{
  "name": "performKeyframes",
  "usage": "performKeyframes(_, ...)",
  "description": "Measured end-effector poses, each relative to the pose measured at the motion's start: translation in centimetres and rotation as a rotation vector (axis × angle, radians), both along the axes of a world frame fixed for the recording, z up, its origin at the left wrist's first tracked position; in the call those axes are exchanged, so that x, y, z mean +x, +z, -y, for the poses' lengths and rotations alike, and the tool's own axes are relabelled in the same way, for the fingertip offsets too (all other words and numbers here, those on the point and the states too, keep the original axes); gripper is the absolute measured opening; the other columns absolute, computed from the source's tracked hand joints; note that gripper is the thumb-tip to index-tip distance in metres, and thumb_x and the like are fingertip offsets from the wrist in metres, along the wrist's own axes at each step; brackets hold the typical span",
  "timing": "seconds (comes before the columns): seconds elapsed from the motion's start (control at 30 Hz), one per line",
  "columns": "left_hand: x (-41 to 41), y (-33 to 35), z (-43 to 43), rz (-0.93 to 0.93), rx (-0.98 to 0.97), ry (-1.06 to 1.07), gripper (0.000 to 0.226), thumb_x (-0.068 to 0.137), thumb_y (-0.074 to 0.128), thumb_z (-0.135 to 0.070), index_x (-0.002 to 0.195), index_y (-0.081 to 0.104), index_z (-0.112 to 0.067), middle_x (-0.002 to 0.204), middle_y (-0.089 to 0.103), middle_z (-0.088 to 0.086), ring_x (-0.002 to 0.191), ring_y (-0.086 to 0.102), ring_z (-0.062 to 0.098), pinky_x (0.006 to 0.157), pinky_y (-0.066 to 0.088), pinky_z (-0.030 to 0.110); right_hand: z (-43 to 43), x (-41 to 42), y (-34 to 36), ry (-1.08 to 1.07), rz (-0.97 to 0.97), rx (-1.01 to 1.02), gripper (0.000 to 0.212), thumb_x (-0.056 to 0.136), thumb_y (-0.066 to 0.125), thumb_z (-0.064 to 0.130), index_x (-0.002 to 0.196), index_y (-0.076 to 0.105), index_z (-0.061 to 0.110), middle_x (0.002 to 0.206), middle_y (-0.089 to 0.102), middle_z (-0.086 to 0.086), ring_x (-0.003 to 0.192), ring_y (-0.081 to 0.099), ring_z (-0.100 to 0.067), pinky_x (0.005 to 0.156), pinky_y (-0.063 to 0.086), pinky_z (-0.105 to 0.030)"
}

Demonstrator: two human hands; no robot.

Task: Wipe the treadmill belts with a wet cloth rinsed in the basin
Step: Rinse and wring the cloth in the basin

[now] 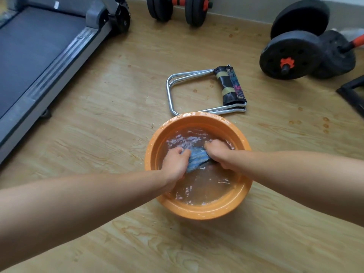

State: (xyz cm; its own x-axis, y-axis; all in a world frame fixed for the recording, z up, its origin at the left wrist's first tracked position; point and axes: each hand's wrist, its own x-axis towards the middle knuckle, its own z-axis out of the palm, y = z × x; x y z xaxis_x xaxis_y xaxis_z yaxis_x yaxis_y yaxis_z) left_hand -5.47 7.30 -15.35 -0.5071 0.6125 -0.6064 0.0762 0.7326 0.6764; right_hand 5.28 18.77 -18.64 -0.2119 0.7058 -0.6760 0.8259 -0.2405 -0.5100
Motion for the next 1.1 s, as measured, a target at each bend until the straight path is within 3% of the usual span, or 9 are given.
performKeyframes(0.13, -0.6, -1.2, 0.5, -0.114, -0.044, 0.063, 0.026, 0.101, 0.064, -0.034, 0.09, 0.048, -0.017, 0.092, 0.069, 0.01, 0.049, 0.066, 0.022, 0.045, 0.047, 0.025, 0.6, -0.5, -0.1, -0.153, -0.176, -0.072, 0.044, 0.096, 0.051, 0.05, 0.105, 0.069, 0.011, 0.101, 0.074, -0.011, 0.092, 0.07, -0.033, 0.095, 0.057, -0.045)
performKeyframes(0.3, 0.0, -0.8, -0.2, -0.119, -0.003, 0.012, 0.032, 0.102, 0.063, -0.035, 0.076, 0.062, -0.016, 0.073, 0.066, -0.002, 0.075, 0.063, 0.023, 0.061, 0.043, 0.032, 3.2, -0.7, 0.0, -0.042, -0.325, -0.076, 0.054, 0.097, 0.038, 0.065, 0.094, 0.068, 0.02, 0.099, 0.071, -0.015, 0.095, 0.067, -0.035, 0.098, 0.053, -0.051)
performKeyframes(0.43, 0.5, -0.4, -0.8, 0.33, 0.029, 0.258, 0.029, 0.104, 0.051, -0.017, 0.097, 0.079, -0.012, 0.095, 0.079, 0.016, 0.089, 0.076, 0.038, 0.079, 0.064, 0.048, 3.8, 0.6, 0.1, 0.314, -0.223, 0.192, 0.031, 0.106, 0.04, 0.052, 0.092, 0.051, 0.026, 0.109, 0.047, -0.009, 0.108, 0.048, -0.03, 0.103, 0.041, -0.043)
performKeyframes(0.57, 2.9, 1.4, -1.3, 0.655, 0.135, 0.482, 0.029, 0.109, 0.039, -0.002, 0.104, 0.067, 0.0, 0.103, 0.073, 0.02, 0.092, 0.073, 0.032, 0.083, 0.064, 0.05, 2.2, 0.5, 0.3, 0.36, -0.182, 0.288, 0.023, 0.109, 0.041, 0.035, 0.098, 0.05, 0.017, 0.108, 0.06, -0.016, 0.103, 0.059, -0.038, 0.087, 0.046, -0.044)
performKeyframes(0.67, 3.6, 2.1, -1.2, 0.572, 0.142, 0.422, 0.018, 0.107, 0.047, 0.005, 0.11, 0.064, 0.0, 0.112, 0.067, 0.018, 0.086, 0.074, 0.025, 0.079, 0.066, 0.038, 0.0, -0.7, 0.4, 0.354, -0.094, 0.281, 0.018, 0.107, 0.043, 0.026, 0.101, 0.055, 0.015, 0.111, 0.068, -0.02, 0.104, 0.063, -0.04, 0.079, 0.042, -0.038)
performKeyframes(0.8, 2.4, 1.8, 0.3, 0.485, 0.135, 0.26, 0.016, 0.104, 0.054, 0.007, 0.113, 0.061, -0.004, 0.122, 0.068, 0.023, 0.09, 0.08, 0.029, 0.076, 0.066, 0.03, -1.4, -1.1, -0.1, 0.349, -0.048, 0.195, 0.028, 0.107, 0.045, 0.025, 0.109, 0.066, 0.005, 0.112, 0.069, -0.018, 0.106, 0.065, -0.037, 0.088, 0.05, -0.039)
performKeyframes(0.87, 1.4, 1.4, 1.6, 0.372, 0.108, 0.182, 0.019, 0.106, 0.053, 0.005, 0.118, 0.065, -0.002, 0.118, 0.073, 0.021, 0.089, 0.08, 0.025, 0.071, 0.066, 0.028, -1.1, -0.9, -0.2, 0.386, 0.006, 0.175, 0.026, 0.105, 0.046, 0.018, 0.093, 0.063, 0.003, 0.097, 0.066, -0.019, 0.099, 0.065, -0.038, 0.076, 0.045, -0.036)
performKeyframes(1.0, -1.1, -0.1, 2.1, 0.138, -0.043, 0.193, 0.026, 0.106, 0.05, -0.003, 0.124, 0.068, -0.008, 0.124, 0.067, 0.011, 0.079, 0.078, 0.021, 0.068, 0.067, 0.033, -0.5, -0.7, -0.1, 0.271, -0.043, 0.111, 0.05, 0.108, 0.04, 0.046, 0.074, 0.056, 0.014, 0.075, 0.059, -0.007, 0.079, 0.062, -0.03, 0.065, 0.04, -0.034)
performKeyframes(1.1, -1.2, -0.3, 0.9, 0.076, -0.074, 0.165, 0.029, 0.101, 0.05, -0.003, 0.116, 0.071, -0.014, 0.116, 0.07, 0.012, 0.079, 0.078, 0.03, 0.067, 0.067, 0.041, 0.8, -0.8, 0.5, 0.058, -0.218, 0.007, 0.047, 0.105, 0.045, 0.052, 0.089, 0.058, 0.01, 0.088, 0.062, -0.01, 0.078, 0.07, -0.03, 0.055, 0.052, -0.033)
